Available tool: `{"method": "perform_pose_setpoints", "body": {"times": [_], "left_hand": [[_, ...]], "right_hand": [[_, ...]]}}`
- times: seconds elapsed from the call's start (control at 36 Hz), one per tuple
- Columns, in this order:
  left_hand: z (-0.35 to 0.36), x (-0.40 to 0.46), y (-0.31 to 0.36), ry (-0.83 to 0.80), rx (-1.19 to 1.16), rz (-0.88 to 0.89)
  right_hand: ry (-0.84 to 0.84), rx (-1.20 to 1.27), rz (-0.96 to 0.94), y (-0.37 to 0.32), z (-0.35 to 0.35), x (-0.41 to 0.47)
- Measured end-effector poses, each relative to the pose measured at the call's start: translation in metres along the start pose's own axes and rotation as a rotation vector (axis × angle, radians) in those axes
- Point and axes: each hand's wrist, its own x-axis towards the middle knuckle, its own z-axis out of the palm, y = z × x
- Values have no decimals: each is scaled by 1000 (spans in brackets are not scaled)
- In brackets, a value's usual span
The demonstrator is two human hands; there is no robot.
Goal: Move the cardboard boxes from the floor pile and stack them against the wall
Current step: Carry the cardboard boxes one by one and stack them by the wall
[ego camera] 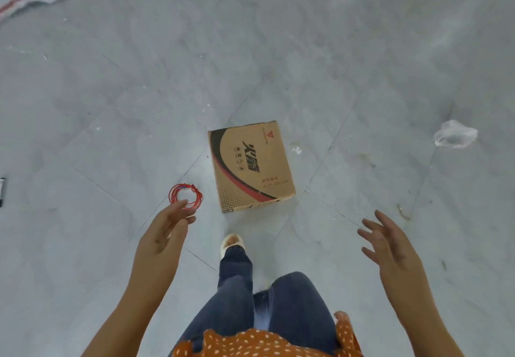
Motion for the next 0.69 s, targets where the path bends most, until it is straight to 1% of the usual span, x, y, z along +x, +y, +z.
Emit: {"method": "perform_pose_setpoints", "body": {"times": [0.06, 0.17, 0.25, 0.28, 0.33, 0.42, 0.53, 0.58, 0.61, 0.69], "left_hand": [[4, 16, 4, 23, 5, -28], [22, 57, -8, 69, 25, -122], [46, 98, -34, 76, 28, -207], [57, 118, -53, 94, 20, -228], [68, 137, -68, 85, 10, -242], [99, 184, -119, 98, 31, -298], [147, 246, -201, 127, 40, -405], [171, 278, -250, 157, 52, -476], [178, 290, -260, 147, 58, -507], [206, 330, -323, 117, 110, -604]], "right_hand": [[-33, -33, 5, -9, 1, 27], [-164, -159, 4, -11, 10, 90], [-251, -215, 32, 4, 30, 150], [-298, -230, 36, 16, 43, 180], [-336, -256, 49, 31, 55, 209], [-419, -329, 110, 76, 92, 274], [-493, -441, 136, 155, 146, 359], [-491, -485, 136, 200, 176, 395], [-477, -493, 129, 212, 184, 408], [-464, -496, 161, 279, 226, 447]]}}
